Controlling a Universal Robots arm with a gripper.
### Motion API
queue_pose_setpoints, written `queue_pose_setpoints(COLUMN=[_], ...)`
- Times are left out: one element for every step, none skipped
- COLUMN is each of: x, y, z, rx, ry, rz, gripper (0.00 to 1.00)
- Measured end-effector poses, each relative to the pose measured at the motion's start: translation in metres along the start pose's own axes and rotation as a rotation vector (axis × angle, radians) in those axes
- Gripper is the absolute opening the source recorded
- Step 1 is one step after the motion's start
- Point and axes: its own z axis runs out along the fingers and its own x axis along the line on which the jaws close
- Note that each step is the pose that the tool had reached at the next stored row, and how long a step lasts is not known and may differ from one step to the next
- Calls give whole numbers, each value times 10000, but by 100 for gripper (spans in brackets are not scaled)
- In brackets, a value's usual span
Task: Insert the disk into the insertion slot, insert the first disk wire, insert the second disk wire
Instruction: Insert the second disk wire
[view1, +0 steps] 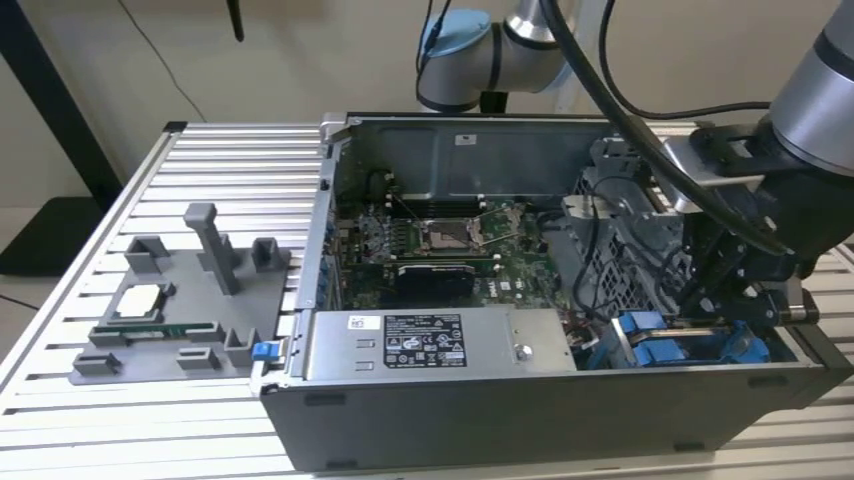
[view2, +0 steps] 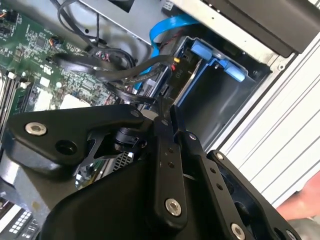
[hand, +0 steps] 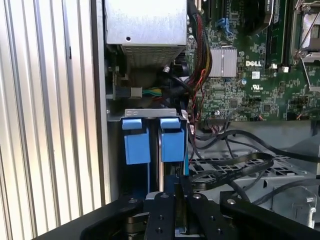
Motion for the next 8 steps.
queue_pose_setpoints(x=[-1, -1, -2, -4, -6, -9, -12, -16], y=[-26, -39, -44, -44, -44, -44, -44, -44], z=[7, 12, 13, 14, 15, 15, 18, 21], rx=[2, 2, 2, 2, 3, 5, 6, 7], ry=[1, -2, -1, -1, 0, 2, 0, 1], rz=[-1, -1, -1, -1, 7, 20, 36, 49], gripper=[0, 0, 0, 0, 0, 0, 0, 0])
